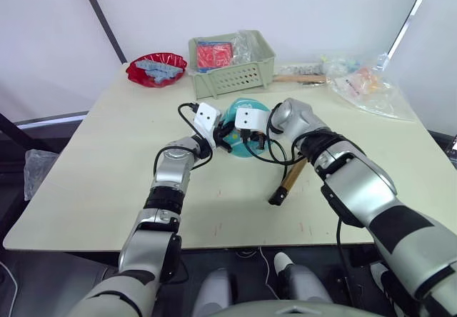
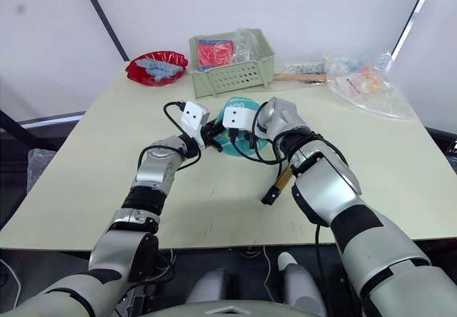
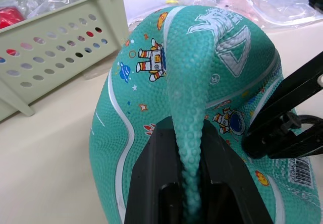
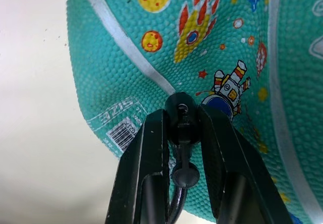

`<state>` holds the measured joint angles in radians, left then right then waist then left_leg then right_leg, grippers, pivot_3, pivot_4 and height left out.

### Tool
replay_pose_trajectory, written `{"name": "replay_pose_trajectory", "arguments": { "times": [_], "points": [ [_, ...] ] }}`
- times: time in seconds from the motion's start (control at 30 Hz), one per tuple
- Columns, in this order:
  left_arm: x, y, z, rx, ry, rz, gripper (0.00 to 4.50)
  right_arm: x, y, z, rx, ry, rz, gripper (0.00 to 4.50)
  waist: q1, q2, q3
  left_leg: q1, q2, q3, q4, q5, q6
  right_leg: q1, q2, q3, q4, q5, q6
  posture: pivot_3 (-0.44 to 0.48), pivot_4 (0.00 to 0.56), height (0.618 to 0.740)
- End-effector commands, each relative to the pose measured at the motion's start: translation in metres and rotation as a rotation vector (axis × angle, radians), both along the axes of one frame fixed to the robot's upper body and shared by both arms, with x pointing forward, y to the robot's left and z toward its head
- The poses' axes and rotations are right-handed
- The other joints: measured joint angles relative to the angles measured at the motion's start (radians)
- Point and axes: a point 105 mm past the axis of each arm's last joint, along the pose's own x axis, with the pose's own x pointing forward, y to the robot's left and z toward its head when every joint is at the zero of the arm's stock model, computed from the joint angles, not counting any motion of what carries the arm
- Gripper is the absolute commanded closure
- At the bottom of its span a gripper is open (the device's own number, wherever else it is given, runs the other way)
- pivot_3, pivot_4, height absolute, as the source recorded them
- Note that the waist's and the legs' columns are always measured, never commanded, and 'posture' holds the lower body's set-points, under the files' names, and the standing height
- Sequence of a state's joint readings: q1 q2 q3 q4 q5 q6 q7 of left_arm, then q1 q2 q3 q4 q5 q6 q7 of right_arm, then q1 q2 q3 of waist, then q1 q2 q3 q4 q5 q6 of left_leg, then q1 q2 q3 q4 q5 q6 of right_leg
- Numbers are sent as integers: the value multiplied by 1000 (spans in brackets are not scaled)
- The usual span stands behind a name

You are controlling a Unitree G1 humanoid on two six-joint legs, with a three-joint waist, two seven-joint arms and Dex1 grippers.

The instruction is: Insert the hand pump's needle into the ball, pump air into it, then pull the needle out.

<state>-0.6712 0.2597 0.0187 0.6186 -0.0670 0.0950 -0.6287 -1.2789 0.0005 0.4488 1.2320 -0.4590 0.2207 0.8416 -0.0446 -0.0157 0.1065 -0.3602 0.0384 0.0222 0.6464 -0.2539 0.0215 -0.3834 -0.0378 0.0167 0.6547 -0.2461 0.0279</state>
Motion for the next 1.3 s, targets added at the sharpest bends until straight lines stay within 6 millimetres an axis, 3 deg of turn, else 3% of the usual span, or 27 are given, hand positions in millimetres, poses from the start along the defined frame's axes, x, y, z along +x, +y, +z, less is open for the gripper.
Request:
{"name": "replay_pose_trajectory", "arguments": {
  "times": [0.03, 0.37, 0.73, 0.77, 1.03, 1.3],
  "points": [
    [-17, -16, -44, 33, 163, -65, 4500, -21, -17, -57, -17, 188, -149, 4185, -1, -1, -3, 0, 0, 0, 0, 0, 0, 0, -1, 0, 0, 0, 0, 0, 150, 738],
    [-15, -14, -45, 36, 165, -57, 4500, -20, -14, -60, 87, 205, -257, 4185, -3, -1, -5, 3, 0, -1, -5, -1, -2, 1, -3, 0, -2, -1, 0, 0, 150, 738],
    [-12, -14, -47, 47, 166, -59, 4500, 0, -29, -24, 59, 126, -218, 4185, 2, 2, -1, 1, 0, -3, -5, -2, -3, 1, 0, -2, -6, -1, 0, 0, 150, 738],
    [-12, -14, -47, 46, 166, -60, 4500, 1, -29, -20, 71, 129, -218, 3163, 5, 3, 0, 0, -1, -3, -5, -2, -3, 1, 1, -3, -7, -1, 0, 0, 150, 738],
    [-12, -15, -48, 51, 165, -67, 4500, 5, -43, 4, 103, 147, -192, 91, 11, 8, 10, -3, -2, -4, -7, 0, 0, 1, -2, -5, -12, -1, 1, 0, 150, 738],
    [-12, -18, -49, 55, 166, -78, 4500, 0, -51, 49, 230, 104, -144, 91, 36, 10, 20, -13, -3, -5, -7, 0, 1, -5, -4, -10, -12, -1, 2, 0, 150, 738]
  ]
}}
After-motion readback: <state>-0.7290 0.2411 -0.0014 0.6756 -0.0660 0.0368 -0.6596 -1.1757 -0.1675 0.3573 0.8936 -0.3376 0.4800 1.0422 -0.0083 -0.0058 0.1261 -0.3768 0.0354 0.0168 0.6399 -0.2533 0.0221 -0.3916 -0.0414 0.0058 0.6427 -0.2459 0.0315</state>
